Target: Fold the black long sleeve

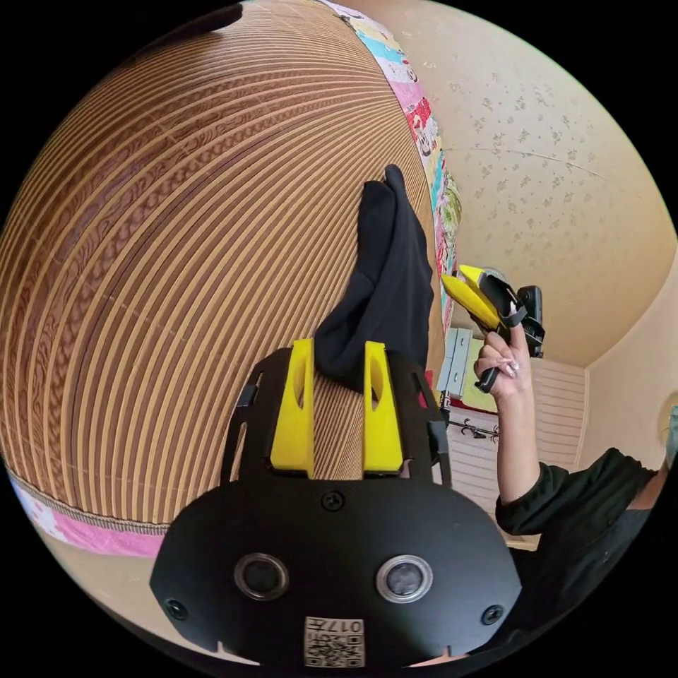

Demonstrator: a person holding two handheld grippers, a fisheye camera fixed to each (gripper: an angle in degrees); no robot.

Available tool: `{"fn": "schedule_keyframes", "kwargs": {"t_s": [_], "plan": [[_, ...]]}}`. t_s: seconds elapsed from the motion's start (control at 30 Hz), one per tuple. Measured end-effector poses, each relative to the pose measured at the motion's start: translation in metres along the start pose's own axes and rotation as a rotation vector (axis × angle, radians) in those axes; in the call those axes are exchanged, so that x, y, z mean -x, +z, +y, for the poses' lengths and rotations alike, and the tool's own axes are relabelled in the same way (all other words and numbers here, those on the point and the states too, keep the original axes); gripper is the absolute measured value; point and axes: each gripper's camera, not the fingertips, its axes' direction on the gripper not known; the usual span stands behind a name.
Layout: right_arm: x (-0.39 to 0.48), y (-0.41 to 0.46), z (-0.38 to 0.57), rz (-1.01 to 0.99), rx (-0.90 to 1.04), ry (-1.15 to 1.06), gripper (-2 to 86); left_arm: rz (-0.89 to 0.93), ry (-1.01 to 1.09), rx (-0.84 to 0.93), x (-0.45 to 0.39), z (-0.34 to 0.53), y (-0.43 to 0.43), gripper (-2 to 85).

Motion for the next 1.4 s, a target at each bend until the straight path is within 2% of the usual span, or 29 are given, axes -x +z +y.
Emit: {"fn": "schedule_keyframes", "kwargs": {"t_s": [0.2, 0.3, 0.5, 0.57, 0.67, 0.83, 0.9, 0.97, 1.17, 1.23, 1.33, 1.4], "plan": [[0.080, 0.075, -0.054, 0.276, 0.176, -0.026, 16.4, 0.052, 0.134, -0.065, -0.014, 0.017, 0.007, 5.7], [0.111, 0.112, -0.078, 0.483, 0.258, -0.033, 17.2, 0.019, 0.190, -0.111, -0.033, 0.030, 0.009, 5.5], [0.162, 0.154, -0.104, 0.731, 0.291, -0.074, 17.5, -0.083, 0.266, -0.177, -0.060, 0.042, 0.023, 5.4], [0.173, 0.144, -0.106, 0.749, 0.227, -0.067, 17.7, -0.050, 0.275, -0.181, -0.057, 0.042, 0.026, 5.4], [0.179, 0.130, -0.113, 0.643, 0.212, -0.032, 19.3, -0.029, 0.287, -0.180, -0.049, 0.045, 0.030, 5.4], [0.177, 0.176, -0.135, 0.756, 0.412, -0.076, 22.0, -0.012, 0.310, -0.187, -0.037, 0.049, 0.036, 5.3], [0.165, 0.218, -0.135, 0.911, 0.582, -0.113, 21.6, -0.006, 0.315, -0.192, -0.034, 0.050, 0.037, 5.3], [0.157, 0.237, -0.129, 1.047, 0.637, -0.153, 20.0, -0.007, 0.327, -0.191, -0.033, 0.050, 0.038, 5.3], [0.139, 0.202, -0.101, 0.974, 0.579, -0.210, 11.1, 0.020, 0.388, -0.179, -0.029, 0.053, 0.037, 7.2], [0.125, 0.163, -0.091, 0.844, 0.503, -0.184, 10.4, 0.078, 0.419, -0.199, -0.029, 0.055, 0.028, 8.3], [0.084, 0.076, -0.061, 0.542, 0.312, -0.148, 10.0, 0.063, 0.438, -0.202, -0.032, 0.052, 0.022, 8.7], [0.030, 0.000, -0.021, 0.266, 0.125, -0.114, 9.7, 0.064, 0.445, -0.180, -0.032, 0.047, 0.026, 9.0]]}}
